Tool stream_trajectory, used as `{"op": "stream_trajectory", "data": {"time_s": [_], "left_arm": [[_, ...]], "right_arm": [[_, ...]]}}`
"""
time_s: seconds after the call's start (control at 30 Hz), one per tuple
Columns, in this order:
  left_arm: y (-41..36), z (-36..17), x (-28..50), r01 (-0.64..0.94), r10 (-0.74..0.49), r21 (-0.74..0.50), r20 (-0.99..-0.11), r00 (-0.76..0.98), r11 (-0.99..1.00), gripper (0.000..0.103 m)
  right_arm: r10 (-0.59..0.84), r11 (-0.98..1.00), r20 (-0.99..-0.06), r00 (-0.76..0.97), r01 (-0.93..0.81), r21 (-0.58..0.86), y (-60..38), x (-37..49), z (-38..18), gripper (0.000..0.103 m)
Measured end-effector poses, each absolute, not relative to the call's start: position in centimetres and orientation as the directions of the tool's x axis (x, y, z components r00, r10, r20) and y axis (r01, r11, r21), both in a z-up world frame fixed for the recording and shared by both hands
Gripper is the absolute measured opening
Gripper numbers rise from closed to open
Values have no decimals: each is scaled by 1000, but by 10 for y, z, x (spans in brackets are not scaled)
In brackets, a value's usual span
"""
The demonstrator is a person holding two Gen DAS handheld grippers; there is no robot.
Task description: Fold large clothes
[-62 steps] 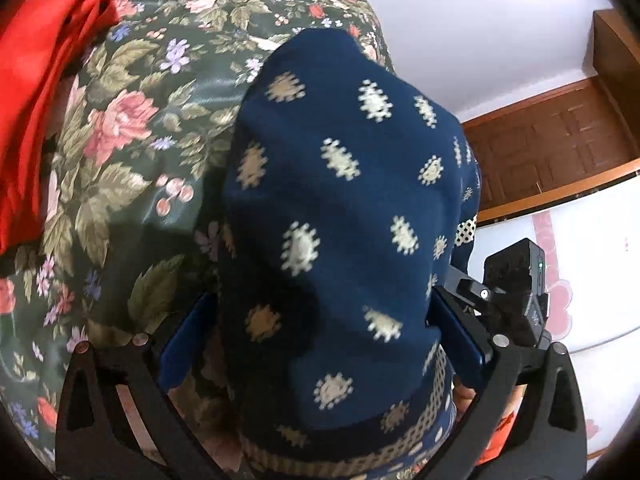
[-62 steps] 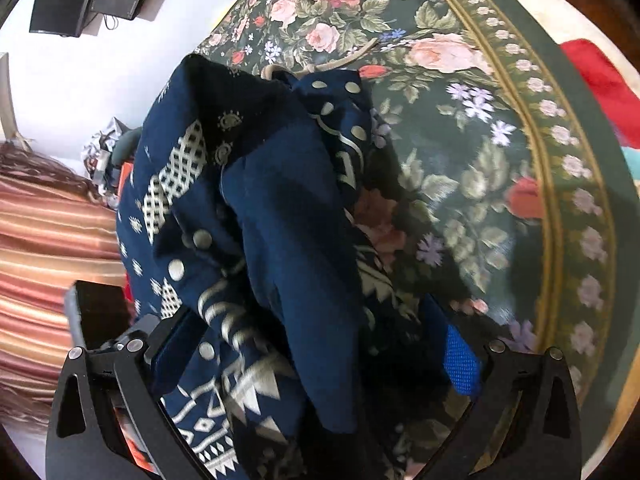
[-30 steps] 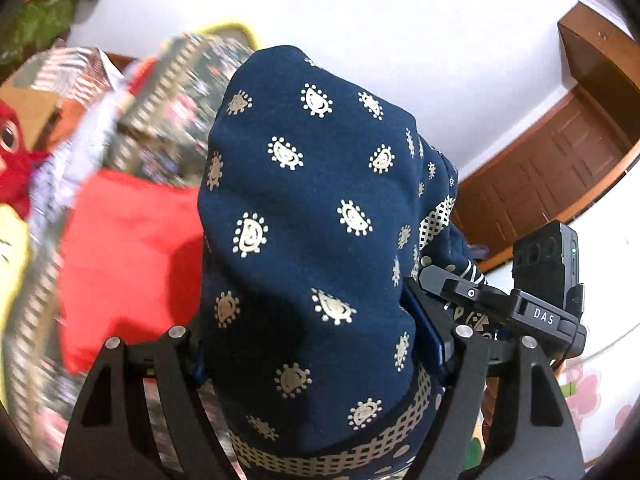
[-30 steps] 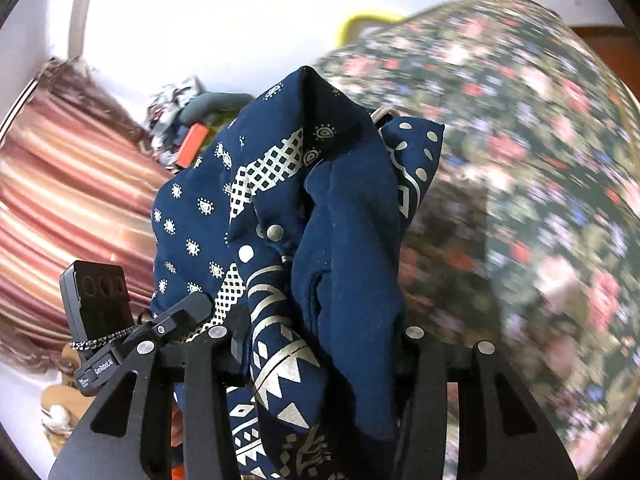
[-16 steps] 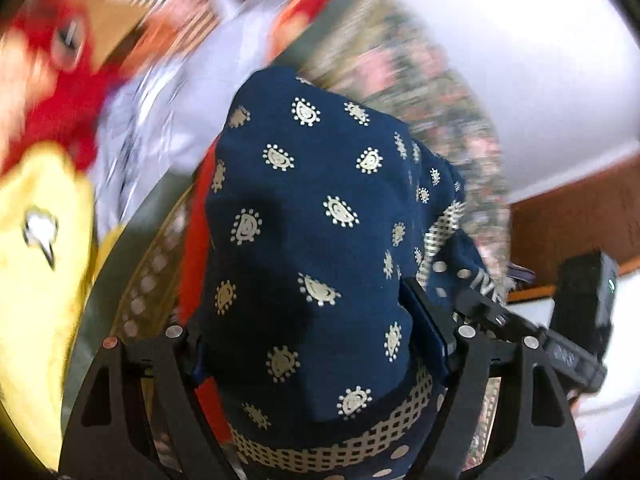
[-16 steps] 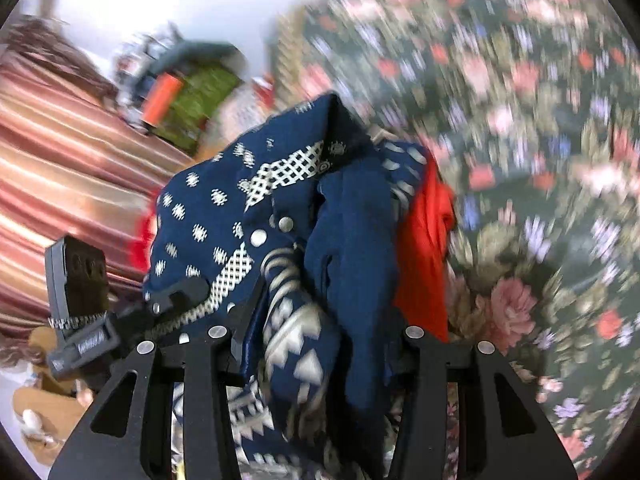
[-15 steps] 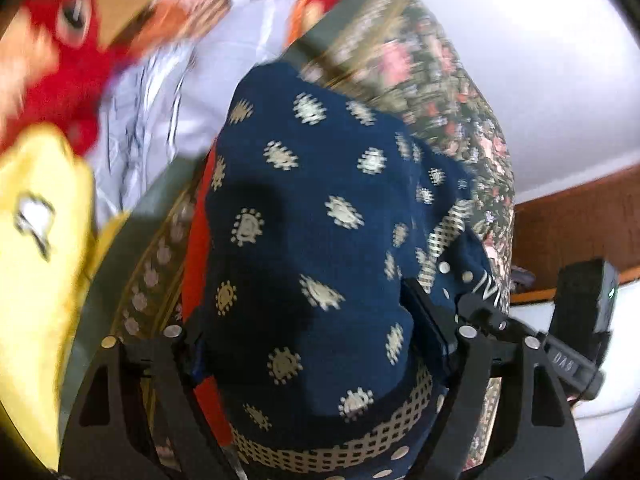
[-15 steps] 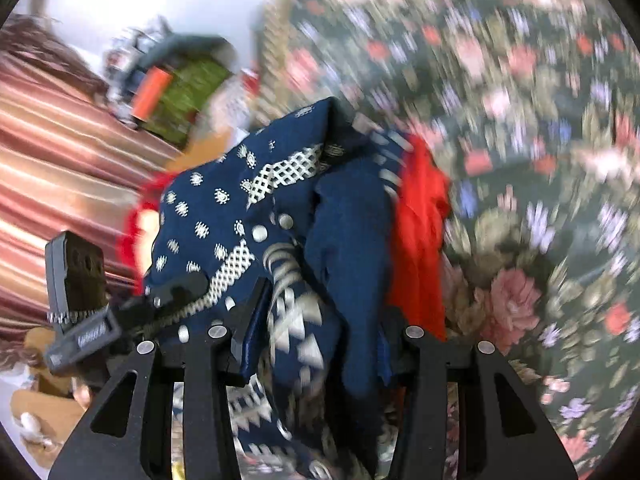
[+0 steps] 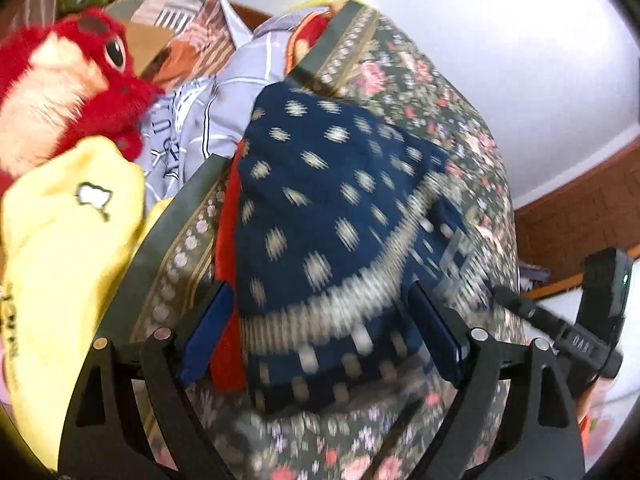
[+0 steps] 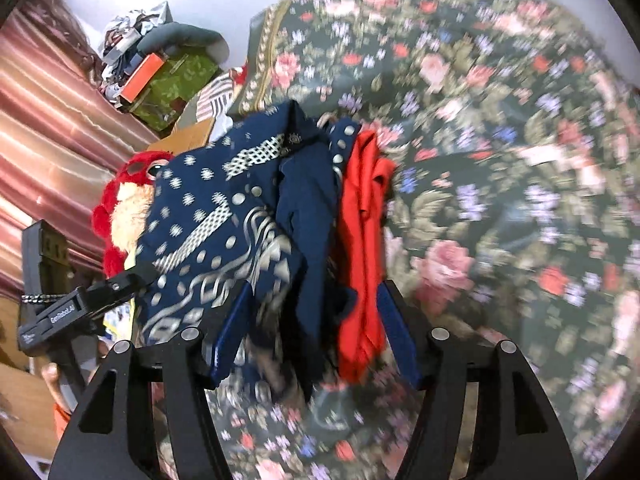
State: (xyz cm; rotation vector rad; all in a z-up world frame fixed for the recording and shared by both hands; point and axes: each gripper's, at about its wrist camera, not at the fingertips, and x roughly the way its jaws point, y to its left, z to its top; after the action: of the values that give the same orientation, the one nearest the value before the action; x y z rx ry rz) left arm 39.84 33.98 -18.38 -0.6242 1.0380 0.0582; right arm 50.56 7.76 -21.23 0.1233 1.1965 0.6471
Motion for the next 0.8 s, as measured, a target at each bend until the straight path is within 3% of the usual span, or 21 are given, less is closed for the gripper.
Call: {"op": "stream_trajectory", "data": {"time_s": [0.17, 0.33, 0.4, 0.6, 0.8], "left_arm": [[316, -132, 361, -274, -165, -376, -804, 572, 885, 89], [286, -61, 313, -199, -117, -336, -724, 680, 920, 89], [271, -27, 287, -158, -103, -316, -671, 734, 936, 89], [223, 52, 207, -62, -64, -242, -480, 875, 968, 89], [179, 73, 124, -86, 33, -165, -299, 954, 982, 89]], "right_arm": [[557, 804, -774, 301, -430, 411, 59, 476, -156, 60], [612, 771, -675, 412, -501, 393, 48, 425, -84, 60], [648, 746, -593, 478, -557, 366, 40, 385, -41, 60], [708, 699, -430, 560, -645, 309, 25, 308, 17, 60], [739, 674, -273, 616, -674, 304, 2, 231, 33, 60]]}}
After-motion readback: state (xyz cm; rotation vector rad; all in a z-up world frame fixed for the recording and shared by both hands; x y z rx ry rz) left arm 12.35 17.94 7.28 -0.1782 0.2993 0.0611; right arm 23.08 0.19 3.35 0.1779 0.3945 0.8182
